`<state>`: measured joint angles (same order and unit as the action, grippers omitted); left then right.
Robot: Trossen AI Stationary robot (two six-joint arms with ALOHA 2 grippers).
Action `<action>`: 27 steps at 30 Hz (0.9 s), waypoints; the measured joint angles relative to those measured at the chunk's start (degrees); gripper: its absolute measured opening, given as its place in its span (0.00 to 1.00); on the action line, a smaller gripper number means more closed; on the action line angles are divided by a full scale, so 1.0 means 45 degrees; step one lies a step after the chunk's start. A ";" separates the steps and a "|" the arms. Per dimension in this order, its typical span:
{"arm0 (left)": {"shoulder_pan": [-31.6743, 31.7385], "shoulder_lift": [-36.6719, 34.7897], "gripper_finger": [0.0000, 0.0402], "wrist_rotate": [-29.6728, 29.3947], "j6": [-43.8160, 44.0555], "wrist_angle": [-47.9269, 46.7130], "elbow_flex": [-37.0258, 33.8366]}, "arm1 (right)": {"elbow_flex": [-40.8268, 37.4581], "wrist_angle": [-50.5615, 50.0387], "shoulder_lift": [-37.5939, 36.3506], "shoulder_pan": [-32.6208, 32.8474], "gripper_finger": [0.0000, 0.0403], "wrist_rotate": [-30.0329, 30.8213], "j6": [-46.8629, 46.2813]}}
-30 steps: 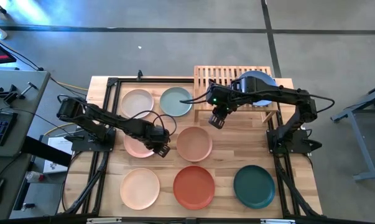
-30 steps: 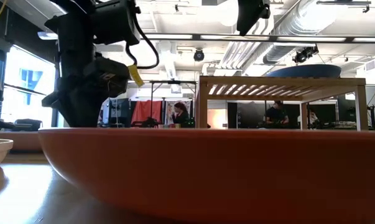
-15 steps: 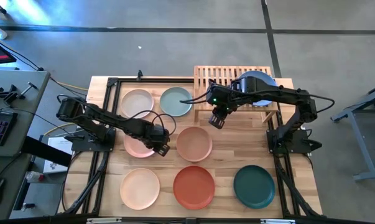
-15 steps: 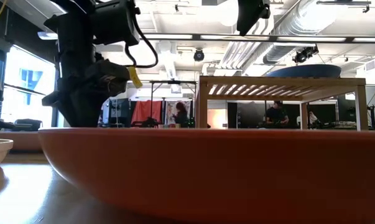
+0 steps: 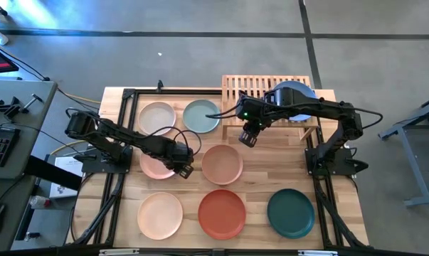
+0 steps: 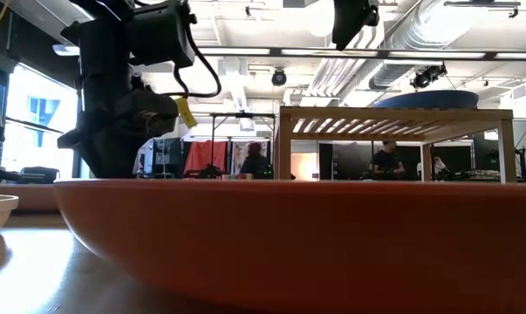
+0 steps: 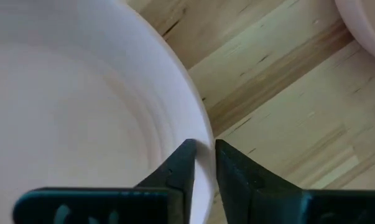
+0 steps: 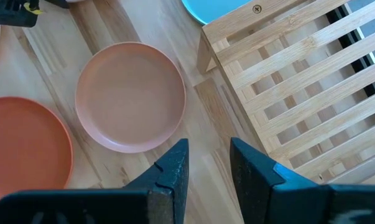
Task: Place and stack plates onto a shelf
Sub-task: Stack the pink plate on top of the blue plate on the shelf
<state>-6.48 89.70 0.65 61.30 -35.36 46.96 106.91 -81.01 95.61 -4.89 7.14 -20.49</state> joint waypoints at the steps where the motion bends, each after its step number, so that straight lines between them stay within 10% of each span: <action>1: 0.0000 -0.0008 0.08 0.0063 -0.0020 -0.0009 0.0000 | 0.0004 0.0000 0.0000 0.0000 0.23 0.0000 0.0000; 27: -0.0835 -0.0129 0.00 -0.0557 -0.2278 -0.3824 0.3111 | 0.0000 0.0943 0.0000 0.0000 0.23 0.0087 0.0341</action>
<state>-10.24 89.12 -1.86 51.05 -52.57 60.96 106.91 -76.77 95.61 -4.89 7.53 -18.96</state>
